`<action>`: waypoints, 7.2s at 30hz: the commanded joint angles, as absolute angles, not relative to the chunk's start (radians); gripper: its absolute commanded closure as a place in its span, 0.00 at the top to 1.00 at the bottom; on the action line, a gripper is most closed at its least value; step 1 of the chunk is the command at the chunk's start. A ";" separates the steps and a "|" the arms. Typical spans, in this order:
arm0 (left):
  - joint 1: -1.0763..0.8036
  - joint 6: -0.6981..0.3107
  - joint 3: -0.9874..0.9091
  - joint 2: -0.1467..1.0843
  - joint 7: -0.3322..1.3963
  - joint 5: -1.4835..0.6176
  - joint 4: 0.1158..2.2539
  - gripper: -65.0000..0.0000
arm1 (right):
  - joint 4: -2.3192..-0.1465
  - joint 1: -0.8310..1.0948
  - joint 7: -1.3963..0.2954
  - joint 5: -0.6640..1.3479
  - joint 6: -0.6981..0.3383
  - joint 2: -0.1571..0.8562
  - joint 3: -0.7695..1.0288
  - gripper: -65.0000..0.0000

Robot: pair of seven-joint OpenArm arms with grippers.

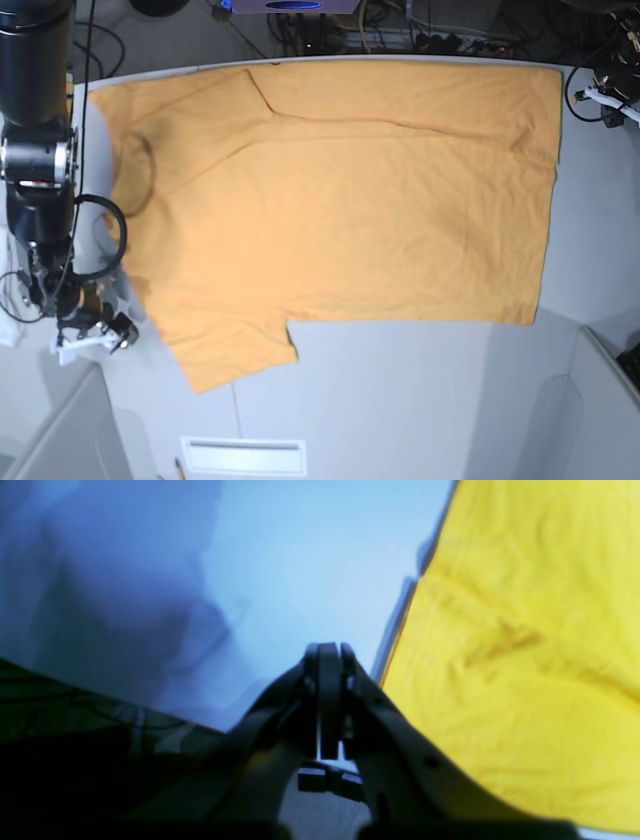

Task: Fold the T-shirt properly
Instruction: 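Release and move the right gripper to the hem corner, then move the left gripper to the other hem corner and grasp it, then lift the hem with both grippers and fold it toward the shoulders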

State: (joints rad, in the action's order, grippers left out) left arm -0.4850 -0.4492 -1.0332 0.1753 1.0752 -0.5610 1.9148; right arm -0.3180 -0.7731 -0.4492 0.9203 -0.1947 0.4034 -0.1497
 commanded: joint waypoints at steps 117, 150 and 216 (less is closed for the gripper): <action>0.717 -0.343 -0.357 0.343 0.481 -0.133 0.332 0.16 | -0.196 -0.822 -0.186 0.928 -0.315 0.285 -0.541 0.00; 0.421 -0.420 -0.369 0.343 0.688 -0.143 0.978 0.00 | -0.381 -0.753 -0.150 0.931 -0.315 0.354 -0.530 0.00; 0.019 -0.418 -0.447 0.394 0.917 -0.458 1.630 0.00 | -1.175 -0.213 -0.535 0.931 -0.317 0.526 0.085 0.00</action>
